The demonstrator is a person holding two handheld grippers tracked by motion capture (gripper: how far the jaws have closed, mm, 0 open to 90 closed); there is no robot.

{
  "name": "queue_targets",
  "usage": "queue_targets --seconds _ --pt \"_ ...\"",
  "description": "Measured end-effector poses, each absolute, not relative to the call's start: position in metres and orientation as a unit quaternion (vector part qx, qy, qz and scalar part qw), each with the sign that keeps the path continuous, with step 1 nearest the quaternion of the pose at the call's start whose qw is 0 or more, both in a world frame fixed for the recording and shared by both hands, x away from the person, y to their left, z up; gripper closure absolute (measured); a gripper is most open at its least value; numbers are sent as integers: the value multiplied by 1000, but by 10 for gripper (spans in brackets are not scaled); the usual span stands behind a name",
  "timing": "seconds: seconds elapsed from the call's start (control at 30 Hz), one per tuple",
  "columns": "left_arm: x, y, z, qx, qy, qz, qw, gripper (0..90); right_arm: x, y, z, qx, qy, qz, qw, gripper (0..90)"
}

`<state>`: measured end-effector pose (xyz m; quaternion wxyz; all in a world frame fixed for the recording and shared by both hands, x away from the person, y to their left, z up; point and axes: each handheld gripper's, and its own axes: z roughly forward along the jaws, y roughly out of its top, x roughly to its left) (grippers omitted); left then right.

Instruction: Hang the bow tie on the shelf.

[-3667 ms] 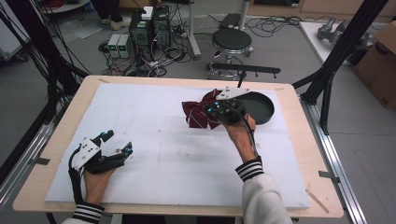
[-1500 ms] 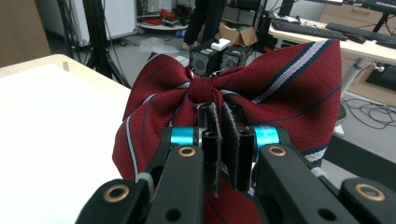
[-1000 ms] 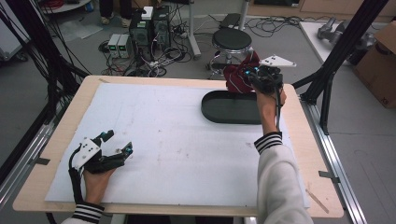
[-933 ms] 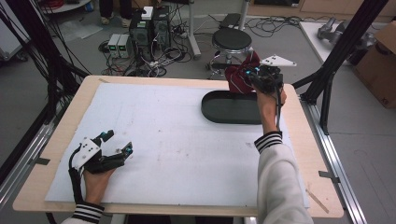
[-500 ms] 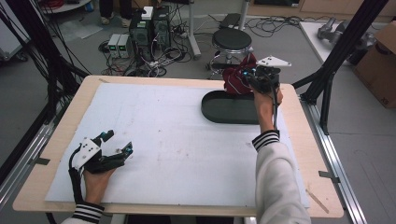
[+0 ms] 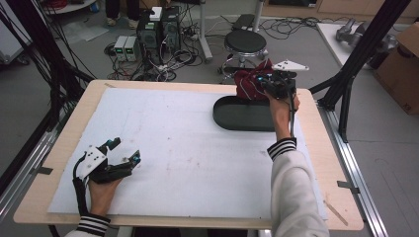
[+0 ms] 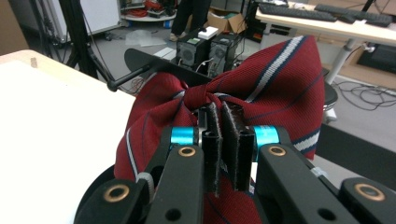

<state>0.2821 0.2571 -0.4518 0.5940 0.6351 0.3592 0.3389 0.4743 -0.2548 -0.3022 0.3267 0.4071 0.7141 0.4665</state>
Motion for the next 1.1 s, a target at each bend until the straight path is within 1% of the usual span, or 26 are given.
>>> queue_targets --seconds 0.23,0.6,0.8,0.9,0.97,1.1 --pt "282 257 -452 635 359 339 594 144 472 -250 -301 399 721 468 318 856" --pt "282 257 -452 634 359 339 596 144 472 -244 -303 393 733 450 324 828" --pt "282 257 -452 634 359 339 595 144 470 -243 -302 393 731 452 327 750" --pt "282 257 -452 634 359 340 595 143 469 -242 -301 390 731 453 329 687" --pt "282 257 -452 634 359 340 595 144 467 -242 -301 388 728 457 331 670" --pt "282 257 -452 634 359 340 595 144 464 -244 -298 390 724 462 332 584"
